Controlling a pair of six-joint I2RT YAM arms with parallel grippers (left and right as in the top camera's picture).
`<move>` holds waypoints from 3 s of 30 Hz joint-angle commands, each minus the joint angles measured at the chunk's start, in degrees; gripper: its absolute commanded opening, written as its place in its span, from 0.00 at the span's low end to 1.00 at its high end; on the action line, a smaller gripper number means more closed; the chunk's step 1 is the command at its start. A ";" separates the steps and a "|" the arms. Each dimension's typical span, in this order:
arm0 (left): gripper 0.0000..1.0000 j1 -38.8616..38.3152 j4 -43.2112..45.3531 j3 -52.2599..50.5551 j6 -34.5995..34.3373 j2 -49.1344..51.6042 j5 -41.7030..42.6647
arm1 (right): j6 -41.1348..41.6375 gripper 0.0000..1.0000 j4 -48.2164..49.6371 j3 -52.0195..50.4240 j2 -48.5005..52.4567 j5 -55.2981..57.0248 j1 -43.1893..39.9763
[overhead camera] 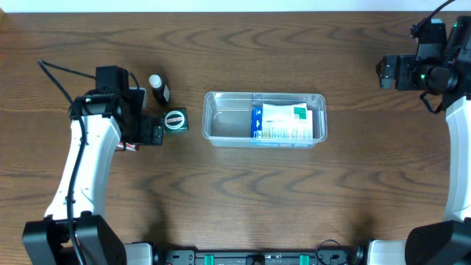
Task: Pack container
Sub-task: 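Reach left gripper to the red Panadol box and grasp it, then carry the red box with left gripper and lower it into container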
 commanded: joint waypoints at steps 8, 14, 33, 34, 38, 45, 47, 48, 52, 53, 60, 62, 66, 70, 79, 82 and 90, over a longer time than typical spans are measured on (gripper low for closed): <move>0.98 8.76 6.43 0.72 6.38 2.12 -0.15 | 0.61 0.99 -0.09 0.55 -0.50 -0.24 -0.20; 0.98 9.94 7.39 0.72 12.81 4.39 4.11 | 0.61 0.99 -0.09 0.55 -0.50 -0.24 -0.20; 0.98 9.86 10.99 0.72 14.03 15.78 4.28 | 0.61 0.99 -0.11 0.55 -0.50 -0.24 -0.20; 0.98 9.86 11.28 0.72 14.03 15.96 4.28 | 0.61 0.99 -0.11 0.55 -0.50 -0.24 -0.17; 0.98 9.86 11.56 0.72 14.03 16.74 4.28 | 0.61 0.99 -0.26 0.55 -0.50 -0.24 -0.20; 0.98 9.86 11.54 0.72 14.01 18.84 4.28 | 0.61 0.99 -0.26 0.55 -0.50 -0.24 -0.20; 1.00 9.86 11.54 0.72 13.99 18.91 4.28 | 0.61 0.99 -0.28 0.55 -0.50 -0.24 -0.20; 0.96 9.86 11.56 0.72 13.99 18.91 4.28 | 0.61 0.99 -0.28 0.55 -0.50 -0.24 -0.20; 0.81 9.86 11.72 0.72 13.97 18.93 4.28 | 0.61 0.99 -0.33 0.55 -0.50 -0.24 -0.20; 0.77 9.86 11.78 0.72 13.97 18.93 4.28 | 0.61 0.99 -0.33 0.55 -0.50 -0.24 -0.20; 0.53 9.86 11.82 0.72 13.62 18.93 4.17 | 0.61 0.99 -0.46 0.55 -0.50 -0.24 -0.20; 0.53 9.86 11.87 0.72 11.32 18.93 4.02 | 0.61 0.99 -0.46 0.55 -0.50 -0.24 -0.17; 0.53 9.86 11.87 0.74 7.85 18.73 4.02 | 0.61 0.99 -0.46 0.55 -0.50 -0.24 -0.20; 0.53 9.86 11.50 0.74 6.80 17.75 4.04 | 0.61 0.99 -0.46 0.55 -0.50 -0.24 -0.20; 0.54 8.55 10.84 1.07 4.50 8.74 4.79 | 0.61 0.99 -0.46 0.55 -0.50 -0.24 -0.20; 0.53 6.40 10.86 1.11 5.16 3.37 4.98 | 0.61 0.99 -0.46 0.55 -0.50 -0.24 -0.20; 0.52 -5.66 11.47 1.11 13.66 -10.54 9.60 | 0.61 0.99 -0.46 0.55 -0.50 -0.24 -0.20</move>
